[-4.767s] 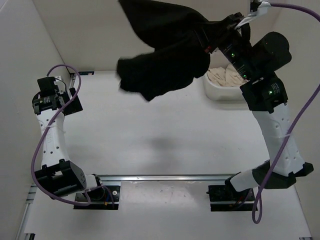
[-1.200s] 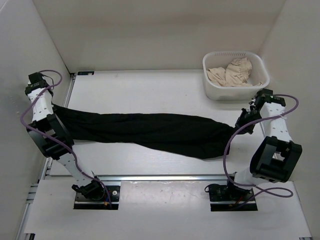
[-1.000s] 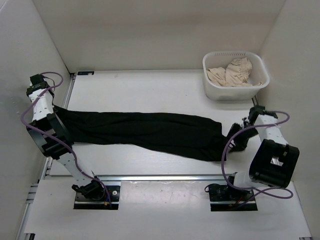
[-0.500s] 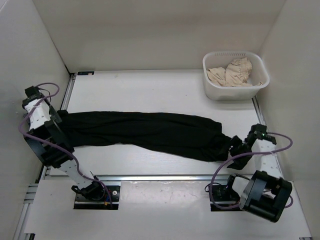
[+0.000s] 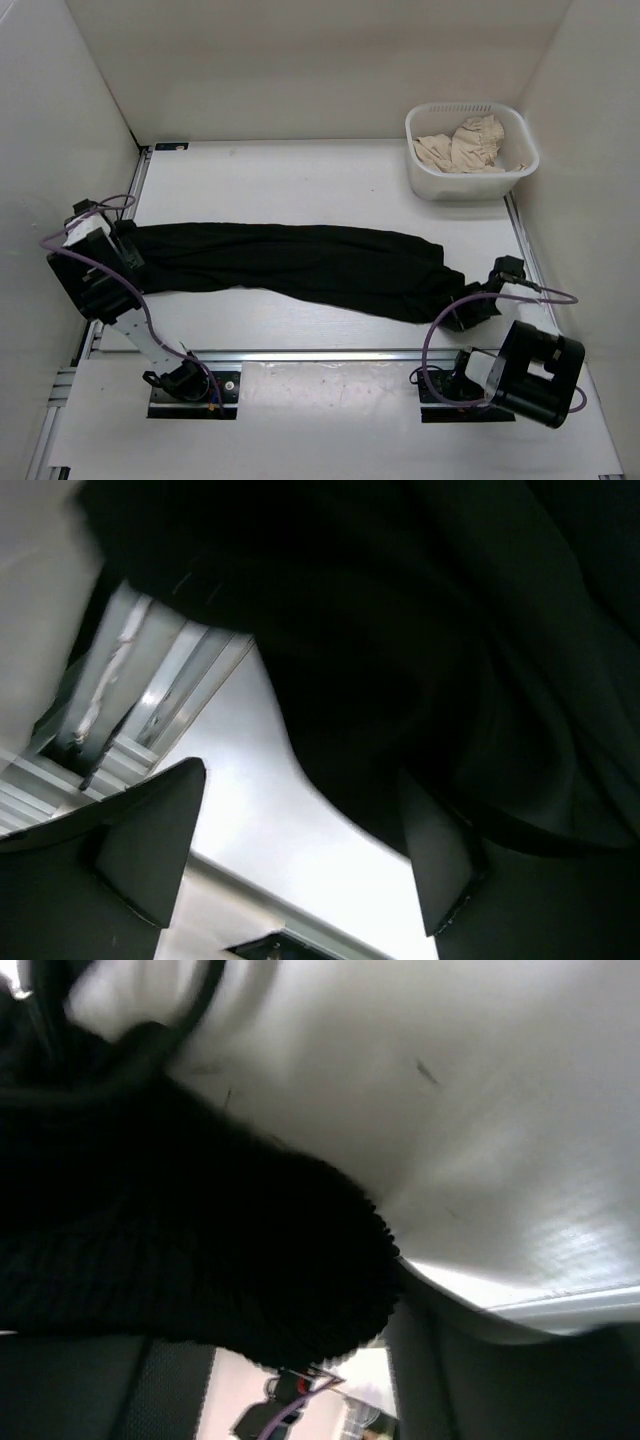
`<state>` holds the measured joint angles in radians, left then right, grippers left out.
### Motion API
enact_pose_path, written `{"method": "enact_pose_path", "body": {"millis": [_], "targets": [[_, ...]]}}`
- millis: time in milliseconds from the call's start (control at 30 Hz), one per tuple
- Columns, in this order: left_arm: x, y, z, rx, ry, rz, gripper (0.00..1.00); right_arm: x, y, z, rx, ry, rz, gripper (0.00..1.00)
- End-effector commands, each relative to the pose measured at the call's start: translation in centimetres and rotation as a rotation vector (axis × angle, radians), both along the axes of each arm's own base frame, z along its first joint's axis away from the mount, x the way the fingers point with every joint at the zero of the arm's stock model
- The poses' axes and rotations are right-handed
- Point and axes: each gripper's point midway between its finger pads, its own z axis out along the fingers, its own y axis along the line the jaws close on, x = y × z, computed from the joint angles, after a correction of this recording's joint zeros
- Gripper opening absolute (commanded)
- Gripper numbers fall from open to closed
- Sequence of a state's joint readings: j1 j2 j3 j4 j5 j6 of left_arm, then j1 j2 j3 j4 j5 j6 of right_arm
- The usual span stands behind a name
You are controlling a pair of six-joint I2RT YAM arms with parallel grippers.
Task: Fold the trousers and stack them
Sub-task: Flatten the trousers out
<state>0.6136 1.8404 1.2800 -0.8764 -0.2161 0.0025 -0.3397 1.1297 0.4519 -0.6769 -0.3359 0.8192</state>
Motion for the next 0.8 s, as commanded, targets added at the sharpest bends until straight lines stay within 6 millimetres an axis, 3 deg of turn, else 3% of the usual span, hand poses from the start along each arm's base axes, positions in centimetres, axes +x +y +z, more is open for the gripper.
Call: {"method": "enact_pose_path", "body": {"millis": [0,100,133,167,200,300,333,367,433,467,600,633,667,767], "targets": [[2.3,0.5,-0.8,0.01,-0.049,-0.017,0.77,3.5,-1.7,0.2,-0.056,-0.069,-0.045,0.43],[1.8,0.2,-1.6,-0.002,-0.031,-0.017,0.45,5.5,-3.3,1.8,-0.114,-0.098,-0.043,0.15],[1.9,0.3,-1.3,0.003,-0.039,-0.017,0.2,5.8,-4.1,2.1,-0.141,-0.097,-0.03,0.02],[1.5,0.1,-1.6,0.003,-0.024,-0.015,0.14,5.9,-4.9,2.9,-0.164,-0.088,-0.031,0.0],[1.8,0.4,-0.7,0.023,-0.053,-0.015,0.14,7.6,-6.4,4.8,-0.229,-0.135,-0.011,0.0],[1.7,1.1,0.7,0.063,-0.075,-0.002,0.14,9.3,-8.8,8.3,-0.289,-0.177,-0.033,0.0],[1.3,1.2,1.2,0.082,-0.076,0.002,0.14,10.9,-10.0,10.7,-0.317,-0.231,-0.044,0.0],[1.3,1.6,2.8,0.124,-0.104,0.008,0.14,11.1,-11.1,11.9,-0.33,-0.245,-0.081,0.0],[0.7,1.7,4.3,0.161,-0.115,0.015,0.14,11.6,-11.9,14.5,-0.317,-0.292,-0.101,0.0],[0.1,1.5,5.4,0.185,-0.129,0.019,0.14,11.4,-12.5,14.8,-0.309,-0.29,-0.126,0.0],[-4.8,0.1,5.1,0.176,-0.034,0.057,0.14,9.5,-11.1,12.7,-0.251,-0.237,-0.135,0.0],[-7.0,-1.3,3.5,0.142,0.031,0.055,0.14,8.9,-11.4,11.9,-0.234,-0.231,-0.163,0.0],[-8.5,-1.8,2.9,0.13,0.064,0.068,0.14,7.5,-10.6,9.7,-0.182,-0.179,-0.188,0.0],[-14.2,-4.5,0.4,0.079,0.214,0.092,0.37,6.1,-9.8,7.1,-0.076,-0.157,-0.257,0.0]]}}
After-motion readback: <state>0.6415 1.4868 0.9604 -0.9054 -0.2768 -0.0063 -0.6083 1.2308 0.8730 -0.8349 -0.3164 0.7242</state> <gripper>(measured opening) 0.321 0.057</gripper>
